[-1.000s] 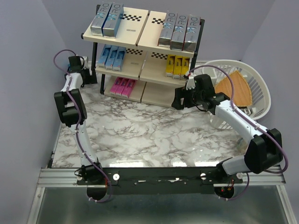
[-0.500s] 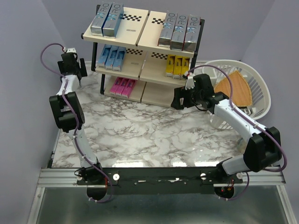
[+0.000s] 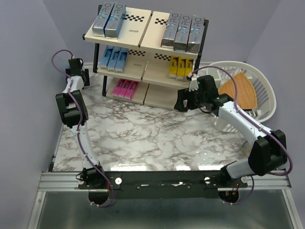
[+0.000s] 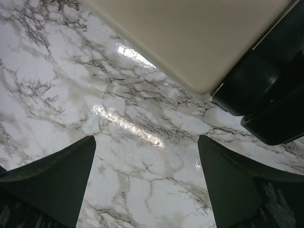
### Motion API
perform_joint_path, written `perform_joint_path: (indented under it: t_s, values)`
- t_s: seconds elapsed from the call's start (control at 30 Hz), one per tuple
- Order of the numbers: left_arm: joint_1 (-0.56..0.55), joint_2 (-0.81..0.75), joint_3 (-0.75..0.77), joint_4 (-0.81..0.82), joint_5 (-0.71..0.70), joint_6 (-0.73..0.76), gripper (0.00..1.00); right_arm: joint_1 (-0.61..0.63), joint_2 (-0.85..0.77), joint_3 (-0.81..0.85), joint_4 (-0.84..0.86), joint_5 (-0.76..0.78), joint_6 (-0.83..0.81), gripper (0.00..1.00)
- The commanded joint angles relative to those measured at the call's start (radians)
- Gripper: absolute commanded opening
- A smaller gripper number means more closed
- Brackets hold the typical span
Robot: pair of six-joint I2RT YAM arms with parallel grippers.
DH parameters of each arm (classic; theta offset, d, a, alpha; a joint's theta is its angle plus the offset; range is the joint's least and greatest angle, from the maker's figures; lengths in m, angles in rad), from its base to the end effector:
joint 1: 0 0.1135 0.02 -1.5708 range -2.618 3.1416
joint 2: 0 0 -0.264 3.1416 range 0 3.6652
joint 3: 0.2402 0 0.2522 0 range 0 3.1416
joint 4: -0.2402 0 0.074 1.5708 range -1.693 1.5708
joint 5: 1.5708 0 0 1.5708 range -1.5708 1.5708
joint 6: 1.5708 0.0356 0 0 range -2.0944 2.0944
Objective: Place and organize the toothpastes onto the shelf
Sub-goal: Pick up the toothpaste from the corner of the board.
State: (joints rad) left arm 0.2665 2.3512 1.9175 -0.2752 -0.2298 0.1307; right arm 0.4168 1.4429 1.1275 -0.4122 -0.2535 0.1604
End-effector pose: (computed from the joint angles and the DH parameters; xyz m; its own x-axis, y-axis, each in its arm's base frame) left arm 0.5147 0.1489 0.1819 -0.6778 -0.0535 -0.7333 -0.3378 0.9085 0.2459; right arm 0.2879 0.1372 0.2843 -0.6903 -0.1365 -0.7105 -0.4588 0.8420 0.2839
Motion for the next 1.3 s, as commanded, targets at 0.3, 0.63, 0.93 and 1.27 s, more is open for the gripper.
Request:
perform_joint_path:
  t_s: [0.3, 0.63, 0.93, 1.27]
  values:
    - [0.007, 0.004, -0.012, 0.014, 0.112, -0.011, 0.49, -0.001, -0.027, -0.001, 0.026, 0.034, 0.01, 0.96]
    - [0.007, -0.185, -0.168, 0.053, 0.205, -0.032, 0.27, -0.001, -0.079, -0.034, 0.052, 0.037, -0.022, 0.96]
    - [0.007, -0.392, -0.314, 0.04, 0.202, -0.057, 0.22, -0.001, -0.114, -0.049, 0.056, 0.013, -0.065, 0.96]
    - [0.005, -0.665, -0.38, -0.004, 0.204, -0.065, 0.21, -0.001, -0.115, -0.032, 0.052, -0.032, -0.078, 0.96]
